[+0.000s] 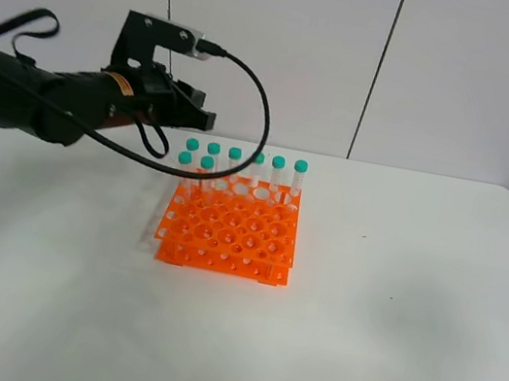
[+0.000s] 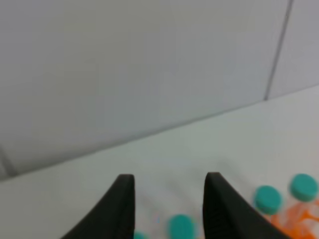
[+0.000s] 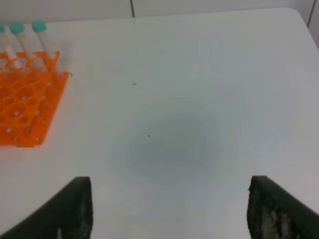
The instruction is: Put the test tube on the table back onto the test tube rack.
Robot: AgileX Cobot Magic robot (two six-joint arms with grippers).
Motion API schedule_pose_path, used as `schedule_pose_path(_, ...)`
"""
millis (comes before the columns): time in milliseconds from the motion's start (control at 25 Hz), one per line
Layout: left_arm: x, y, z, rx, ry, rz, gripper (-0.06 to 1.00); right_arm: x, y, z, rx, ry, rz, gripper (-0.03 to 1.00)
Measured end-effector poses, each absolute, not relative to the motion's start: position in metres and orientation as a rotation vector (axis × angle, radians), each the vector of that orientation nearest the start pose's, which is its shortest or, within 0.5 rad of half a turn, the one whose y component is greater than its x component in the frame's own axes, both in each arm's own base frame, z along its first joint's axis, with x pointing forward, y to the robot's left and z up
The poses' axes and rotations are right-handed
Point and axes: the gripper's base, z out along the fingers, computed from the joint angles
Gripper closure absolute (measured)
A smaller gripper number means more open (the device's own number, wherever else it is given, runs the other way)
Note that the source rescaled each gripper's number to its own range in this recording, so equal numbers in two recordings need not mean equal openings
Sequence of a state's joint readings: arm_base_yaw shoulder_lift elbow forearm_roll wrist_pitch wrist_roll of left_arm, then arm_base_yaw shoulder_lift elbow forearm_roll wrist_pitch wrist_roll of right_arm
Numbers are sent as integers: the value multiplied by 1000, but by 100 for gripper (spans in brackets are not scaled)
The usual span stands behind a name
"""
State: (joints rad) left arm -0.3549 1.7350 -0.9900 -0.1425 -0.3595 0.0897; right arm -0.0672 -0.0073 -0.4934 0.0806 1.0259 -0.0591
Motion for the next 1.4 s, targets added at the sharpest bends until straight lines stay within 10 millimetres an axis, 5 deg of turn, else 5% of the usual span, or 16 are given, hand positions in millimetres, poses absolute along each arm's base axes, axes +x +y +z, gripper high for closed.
schedule_pose_path(280,354,-37,277,138,1889,-14,77,-4,7,278,6,2006,20,24)
schedule_pose_path(440,350,23,275,-22,1962,86,77,-4,7,278,6,2006,20,24)
schedule_pose_path(560,346,47,271,-100,2016,113,77,-4,7,278,6,2006,20,24)
schedule_pose_path(760,336,47,277,-92,2070,105,77,-4,7,278,6,2006,20,24)
schedule_pose_path(920,305,37,307,-60,2113,73,77,-4,7,278,6,2006,20,24)
schedule_pose_path(1240,190,-20,385,182,2066,-183,77,-4,7,278,6,2006,20,24)
schedule_pose_path(1400,119,-29,388,319,2072,-249,77,-4,7,278,6,2006,20,24)
